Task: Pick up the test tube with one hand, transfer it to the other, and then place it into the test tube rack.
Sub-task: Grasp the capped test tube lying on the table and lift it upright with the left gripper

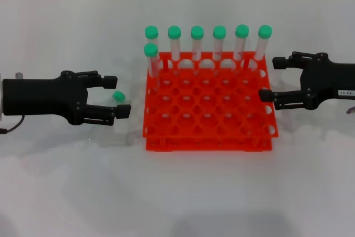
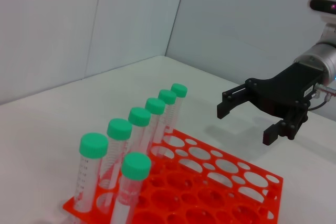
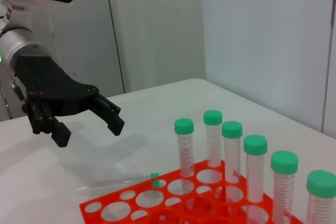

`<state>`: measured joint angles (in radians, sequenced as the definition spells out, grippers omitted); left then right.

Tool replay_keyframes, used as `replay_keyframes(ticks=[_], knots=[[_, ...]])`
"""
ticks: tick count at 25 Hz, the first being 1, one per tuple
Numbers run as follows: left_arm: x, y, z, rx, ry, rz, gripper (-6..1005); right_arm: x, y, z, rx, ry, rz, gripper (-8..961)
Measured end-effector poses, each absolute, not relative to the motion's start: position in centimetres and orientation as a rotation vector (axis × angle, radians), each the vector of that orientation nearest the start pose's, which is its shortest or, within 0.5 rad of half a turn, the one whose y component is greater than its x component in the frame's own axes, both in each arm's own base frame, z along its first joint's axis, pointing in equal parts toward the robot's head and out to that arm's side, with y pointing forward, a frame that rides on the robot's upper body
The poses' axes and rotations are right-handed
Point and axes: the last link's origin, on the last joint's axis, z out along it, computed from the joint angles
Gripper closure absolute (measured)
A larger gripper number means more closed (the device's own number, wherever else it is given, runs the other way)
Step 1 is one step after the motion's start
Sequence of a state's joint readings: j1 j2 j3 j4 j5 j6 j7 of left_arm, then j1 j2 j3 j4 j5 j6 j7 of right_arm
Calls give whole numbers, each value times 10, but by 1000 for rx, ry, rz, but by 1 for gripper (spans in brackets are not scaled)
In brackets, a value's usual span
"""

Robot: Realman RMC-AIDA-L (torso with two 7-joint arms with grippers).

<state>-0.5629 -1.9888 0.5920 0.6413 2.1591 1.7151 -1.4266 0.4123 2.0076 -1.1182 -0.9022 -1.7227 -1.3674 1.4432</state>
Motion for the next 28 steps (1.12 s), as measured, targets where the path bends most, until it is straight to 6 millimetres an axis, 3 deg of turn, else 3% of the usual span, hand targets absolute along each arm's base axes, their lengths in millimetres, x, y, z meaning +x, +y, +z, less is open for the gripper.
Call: replay_keyframes(ticks=[20, 28], knots=[[-278, 324, 34, -2836, -688, -591, 107, 245, 343, 16, -2703, 382, 550, 81], [-286, 336, 57, -2804, -886, -353, 108, 243, 344, 16, -2704, 380, 557, 81]])
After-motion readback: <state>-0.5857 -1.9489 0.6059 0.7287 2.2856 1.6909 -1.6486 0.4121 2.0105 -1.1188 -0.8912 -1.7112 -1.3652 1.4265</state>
